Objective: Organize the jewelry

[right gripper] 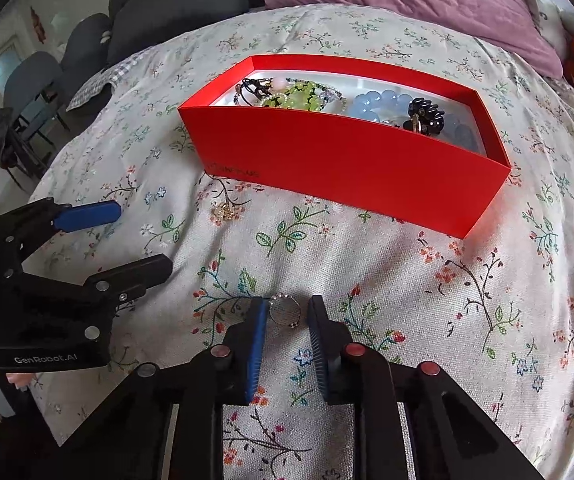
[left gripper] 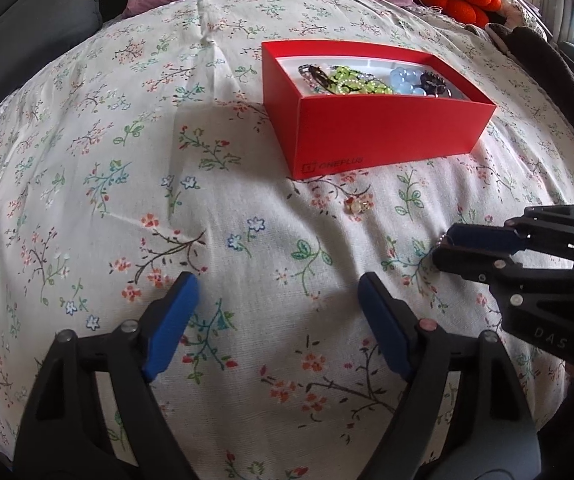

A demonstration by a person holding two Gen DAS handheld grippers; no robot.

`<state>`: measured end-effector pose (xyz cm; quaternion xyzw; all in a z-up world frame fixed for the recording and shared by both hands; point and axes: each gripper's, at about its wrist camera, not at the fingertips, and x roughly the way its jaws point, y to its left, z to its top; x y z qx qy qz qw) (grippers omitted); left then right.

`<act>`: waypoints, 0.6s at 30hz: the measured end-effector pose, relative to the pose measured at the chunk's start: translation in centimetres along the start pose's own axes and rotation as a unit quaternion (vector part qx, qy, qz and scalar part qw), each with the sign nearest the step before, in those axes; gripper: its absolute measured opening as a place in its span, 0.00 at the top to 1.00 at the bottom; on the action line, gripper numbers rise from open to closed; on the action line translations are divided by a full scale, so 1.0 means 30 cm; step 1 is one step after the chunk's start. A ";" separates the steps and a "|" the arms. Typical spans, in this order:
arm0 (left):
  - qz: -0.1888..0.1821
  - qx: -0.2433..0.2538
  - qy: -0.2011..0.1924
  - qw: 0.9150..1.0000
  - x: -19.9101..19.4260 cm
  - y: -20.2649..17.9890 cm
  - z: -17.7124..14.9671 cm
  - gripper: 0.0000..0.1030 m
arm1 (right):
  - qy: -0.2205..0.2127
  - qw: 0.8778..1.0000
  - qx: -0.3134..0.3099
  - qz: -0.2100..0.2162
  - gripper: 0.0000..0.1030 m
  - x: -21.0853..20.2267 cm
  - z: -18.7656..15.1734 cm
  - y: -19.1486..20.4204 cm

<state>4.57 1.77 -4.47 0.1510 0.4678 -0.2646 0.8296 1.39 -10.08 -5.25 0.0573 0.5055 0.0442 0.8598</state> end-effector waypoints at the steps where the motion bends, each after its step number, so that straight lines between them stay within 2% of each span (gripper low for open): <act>1: -0.001 0.004 -0.001 1.000 0.000 -0.008 0.001 0.23 | 0.000 1.000 -0.005 0.002 0.85 0.000 0.000 0.003; 5: -0.007 0.012 -0.004 1.000 0.000 -0.029 0.011 0.30 | 0.003 1.000 -0.008 0.006 0.88 -0.007 -0.001 -0.002; 7: -0.015 0.015 -0.005 1.000 0.001 -0.039 0.016 0.37 | 0.005 1.000 -0.006 0.008 0.93 -0.011 0.003 -0.012; 12: -0.040 0.019 -0.005 0.999 0.012 -0.066 0.030 0.53 | 0.005 1.000 -0.004 0.004 0.93 -0.025 -0.001 -0.037; 18: -0.054 0.024 -0.007 0.998 0.030 -0.093 0.057 0.71 | 0.002 1.000 0.000 0.000 0.94 -0.050 -0.011 -0.072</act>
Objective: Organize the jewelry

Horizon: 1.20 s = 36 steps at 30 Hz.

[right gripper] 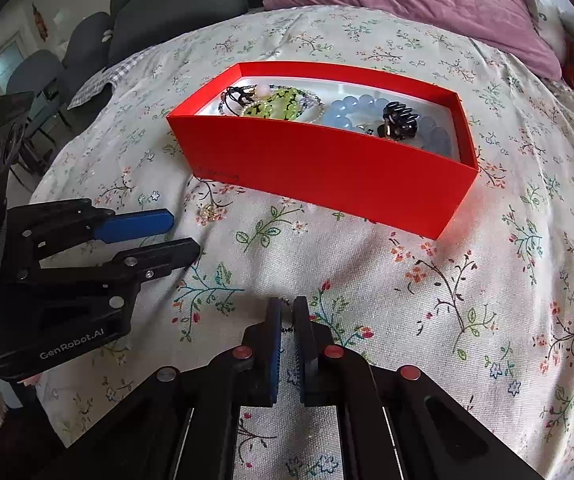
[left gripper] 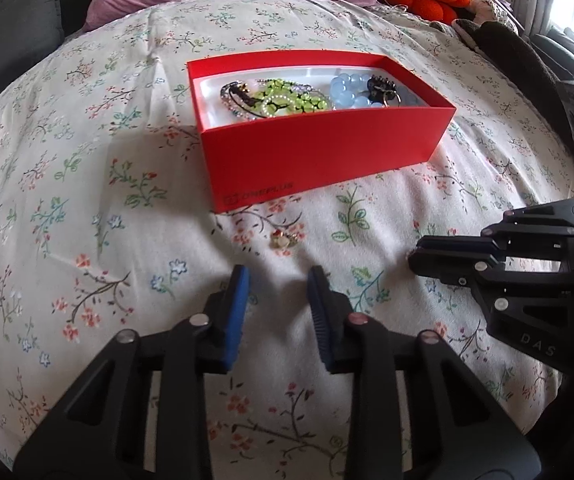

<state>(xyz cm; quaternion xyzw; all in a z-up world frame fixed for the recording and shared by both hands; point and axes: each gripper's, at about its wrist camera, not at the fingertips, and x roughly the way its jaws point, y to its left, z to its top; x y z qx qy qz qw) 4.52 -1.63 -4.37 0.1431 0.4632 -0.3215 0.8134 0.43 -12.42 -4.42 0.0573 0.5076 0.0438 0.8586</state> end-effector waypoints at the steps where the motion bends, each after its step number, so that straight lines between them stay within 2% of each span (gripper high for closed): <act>1: -0.001 -0.001 0.000 1.000 0.005 -0.001 0.005 0.73 | 0.000 1.000 0.002 0.000 0.94 -0.004 -0.002 -0.008; 6: -0.010 -0.012 0.001 1.000 0.026 -0.006 0.025 0.81 | -0.003 1.000 0.008 -0.002 0.94 -0.021 -0.005 -0.035; 9: -0.017 -0.017 0.004 1.000 0.032 -0.013 0.031 0.90 | -0.004 1.000 0.010 -0.003 0.94 -0.031 -0.007 -0.044; 13: -0.011 -0.008 0.006 1.000 0.034 -0.034 0.037 0.97 | -0.006 1.000 0.014 -0.003 0.94 -0.044 -0.009 -0.062; 21: -0.012 -0.007 0.008 1.000 0.018 -0.038 0.039 0.99 | -0.017 1.000 0.021 0.000 0.94 -0.072 -0.004 -0.081; 23: -0.013 0.000 0.009 1.000 0.014 -0.044 0.029 0.99 | -0.022 0.999 0.022 0.000 0.93 -0.080 -0.005 -0.082; 24: -0.012 0.004 0.010 1.000 0.013 -0.048 0.023 0.99 | -0.023 1.000 0.021 0.004 0.89 -0.080 -0.005 -0.081; 27: -0.008 0.021 0.006 1.000 0.011 -0.060 0.004 0.99 | -0.007 1.000 0.006 0.009 0.86 -0.058 -0.009 -0.064; 29: -0.005 0.032 0.006 0.999 0.012 -0.068 0.003 0.96 | 0.004 1.000 -0.005 0.011 0.79 -0.038 -0.015 -0.051; 30: -0.005 0.034 0.005 0.999 0.012 -0.069 0.003 0.93 | 0.005 1.000 -0.013 0.013 0.72 -0.032 -0.019 -0.043; 31: -0.006 0.032 0.004 0.999 0.013 -0.066 0.003 0.90 | 0.004 1.000 -0.020 0.018 0.54 -0.031 -0.021 -0.034; 33: -0.009 0.026 0.002 1.000 0.013 -0.058 0.006 0.85 | -0.003 0.999 -0.030 0.024 0.30 -0.037 -0.025 -0.012; 36: -0.015 0.018 0.000 1.000 0.016 -0.048 0.011 0.81 | -0.004 0.999 -0.052 0.004 0.31 -0.022 -0.037 0.017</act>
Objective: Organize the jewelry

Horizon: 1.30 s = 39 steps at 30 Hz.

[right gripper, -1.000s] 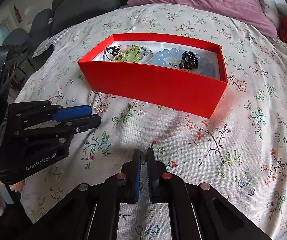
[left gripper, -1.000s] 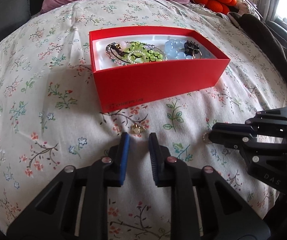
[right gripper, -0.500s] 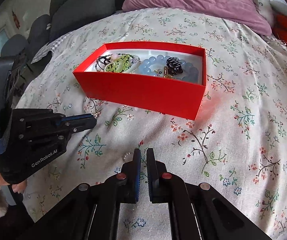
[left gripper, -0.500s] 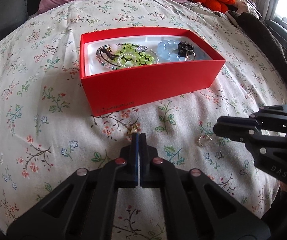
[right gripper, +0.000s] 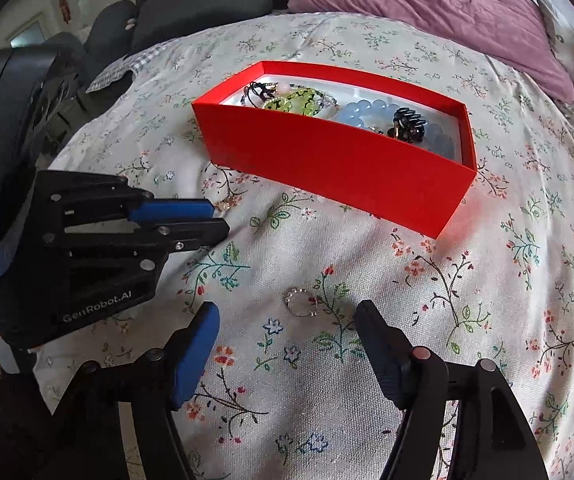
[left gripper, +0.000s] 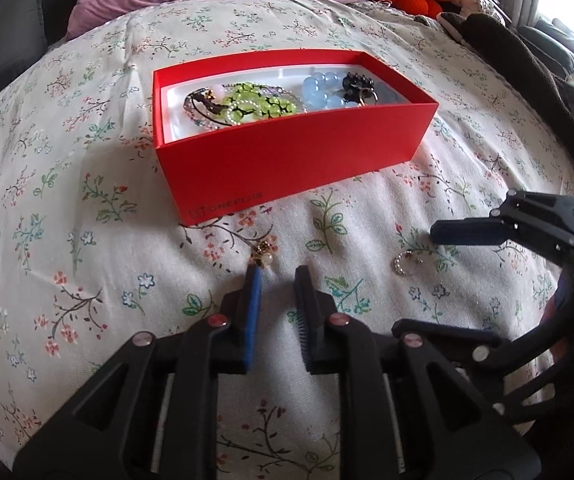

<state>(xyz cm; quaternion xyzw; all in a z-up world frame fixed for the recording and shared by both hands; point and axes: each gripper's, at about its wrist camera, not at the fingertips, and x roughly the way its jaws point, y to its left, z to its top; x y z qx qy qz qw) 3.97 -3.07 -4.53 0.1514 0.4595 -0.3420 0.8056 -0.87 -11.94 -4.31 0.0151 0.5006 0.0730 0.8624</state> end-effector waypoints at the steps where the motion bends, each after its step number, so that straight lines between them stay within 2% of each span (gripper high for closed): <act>1: 0.000 0.001 0.000 1.000 0.003 0.001 0.001 0.80 | -0.003 1.000 -0.003 -0.005 0.33 0.004 -0.003 0.004; 9: 0.003 0.004 0.000 1.000 0.007 -0.002 0.004 0.76 | -0.015 0.999 -0.017 -0.038 0.61 0.024 0.005 -0.005; 13: 0.003 0.007 -0.001 1.000 0.007 -0.010 0.004 0.70 | -0.013 0.998 -0.041 -0.036 0.81 0.027 0.000 0.007; 14: 0.003 0.010 -0.001 1.000 0.008 -0.014 0.005 0.68 | -0.012 0.998 -0.043 -0.033 0.83 0.027 0.000 0.008; 20: 0.006 0.011 -0.001 1.000 0.012 -0.020 0.009 0.65 | -0.009 0.999 -0.043 -0.030 0.86 0.017 0.001 0.011; 21: 0.007 0.010 -0.002 1.000 0.013 -0.020 0.010 0.65 | -0.009 0.999 -0.041 -0.029 0.93 0.015 0.003 0.008; 28: 0.012 0.007 -0.004 1.000 0.027 -0.019 0.020 0.65 | -0.004 0.999 -0.028 -0.020 0.93 0.005 0.007 -0.021; 29: 0.014 0.007 -0.003 1.000 0.027 -0.020 0.022 0.67 | -0.004 0.999 -0.028 -0.020 0.94 0.003 0.008 -0.021; 31: 0.013 0.006 0.001 1.000 0.029 -0.021 0.026 0.90 | -0.005 0.999 -0.026 -0.018 0.95 -0.003 0.007 -0.025; 39: 0.015 -0.014 0.011 1.000 0.009 -0.015 0.041 0.90 | -0.021 1.000 0.013 -0.002 0.95 -0.055 0.033 -0.088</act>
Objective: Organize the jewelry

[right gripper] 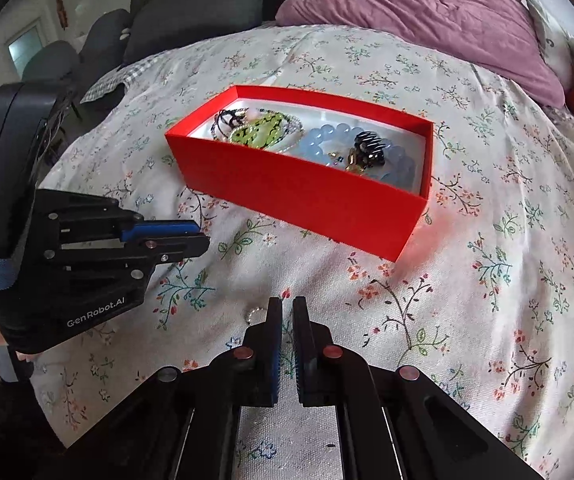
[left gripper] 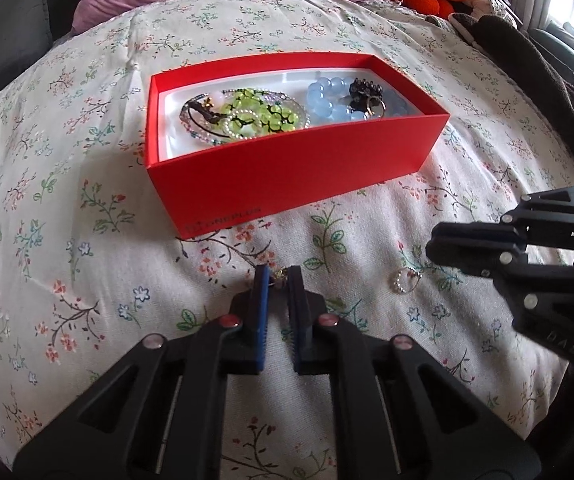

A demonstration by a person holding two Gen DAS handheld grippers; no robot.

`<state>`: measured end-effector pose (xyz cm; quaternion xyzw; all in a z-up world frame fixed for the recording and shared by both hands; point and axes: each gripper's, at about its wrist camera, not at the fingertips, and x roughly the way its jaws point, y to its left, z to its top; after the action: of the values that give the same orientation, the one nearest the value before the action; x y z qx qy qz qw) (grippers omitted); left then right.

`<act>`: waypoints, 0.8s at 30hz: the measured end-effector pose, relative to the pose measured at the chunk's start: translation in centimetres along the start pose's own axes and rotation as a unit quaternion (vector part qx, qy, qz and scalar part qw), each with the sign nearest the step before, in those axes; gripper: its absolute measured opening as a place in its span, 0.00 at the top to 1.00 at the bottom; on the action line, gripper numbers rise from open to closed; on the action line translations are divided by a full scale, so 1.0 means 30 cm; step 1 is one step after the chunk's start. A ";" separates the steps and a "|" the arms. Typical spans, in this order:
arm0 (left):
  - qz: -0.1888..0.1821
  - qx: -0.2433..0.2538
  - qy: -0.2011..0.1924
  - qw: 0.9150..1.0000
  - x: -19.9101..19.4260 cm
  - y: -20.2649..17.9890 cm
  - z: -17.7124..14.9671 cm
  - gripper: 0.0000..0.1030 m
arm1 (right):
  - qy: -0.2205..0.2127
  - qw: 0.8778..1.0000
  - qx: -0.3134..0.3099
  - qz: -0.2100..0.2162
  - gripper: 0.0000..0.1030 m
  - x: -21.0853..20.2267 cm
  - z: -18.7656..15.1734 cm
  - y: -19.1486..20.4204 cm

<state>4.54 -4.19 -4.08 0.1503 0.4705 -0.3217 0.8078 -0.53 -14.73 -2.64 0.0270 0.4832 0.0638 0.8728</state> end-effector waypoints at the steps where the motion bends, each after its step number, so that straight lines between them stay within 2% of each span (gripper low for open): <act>1: 0.001 -0.002 0.000 1.000 -0.006 0.002 0.001 0.90 | -0.004 1.000 0.003 0.001 0.95 -0.009 0.004 -0.008; 3: 0.002 -0.009 0.000 1.000 -0.019 0.010 0.004 0.90 | -0.018 1.000 0.005 0.006 0.94 -0.028 0.008 -0.014; 6: 0.001 -0.015 0.001 1.000 -0.030 0.018 -0.001 0.90 | -0.014 1.000 0.001 0.007 0.81 -0.024 0.004 0.000; 8: 0.002 -0.013 0.004 1.000 -0.032 0.018 -0.012 0.90 | -0.002 1.000 -0.011 0.002 0.67 -0.002 -0.005 0.012; 9: 0.001 -0.011 0.005 1.000 -0.033 0.017 -0.017 0.90 | 0.003 1.000 -0.016 0.001 0.47 0.010 -0.011 0.022; 10: 0.001 -0.010 0.007 1.000 -0.033 0.016 -0.023 0.90 | 0.002 1.000 -0.020 0.001 0.34 0.015 -0.021 0.032; 14: 0.000 -0.003 0.009 1.000 -0.037 0.013 -0.038 0.90 | 0.011 0.999 -0.050 -0.006 0.36 0.048 -0.029 0.082; 19: -0.005 -0.002 0.011 1.000 -0.041 0.016 -0.044 0.90 | 0.014 0.996 -0.082 -0.021 0.61 0.085 -0.037 0.124; 24: -0.008 0.002 0.013 1.000 -0.043 0.010 -0.052 0.90 | 0.012 0.995 -0.093 -0.018 0.76 0.094 -0.047 0.135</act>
<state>3.25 -2.61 -3.79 0.1527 0.4814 -0.3271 0.7987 -0.60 -10.35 -5.31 -0.0632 0.4859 0.0933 0.8667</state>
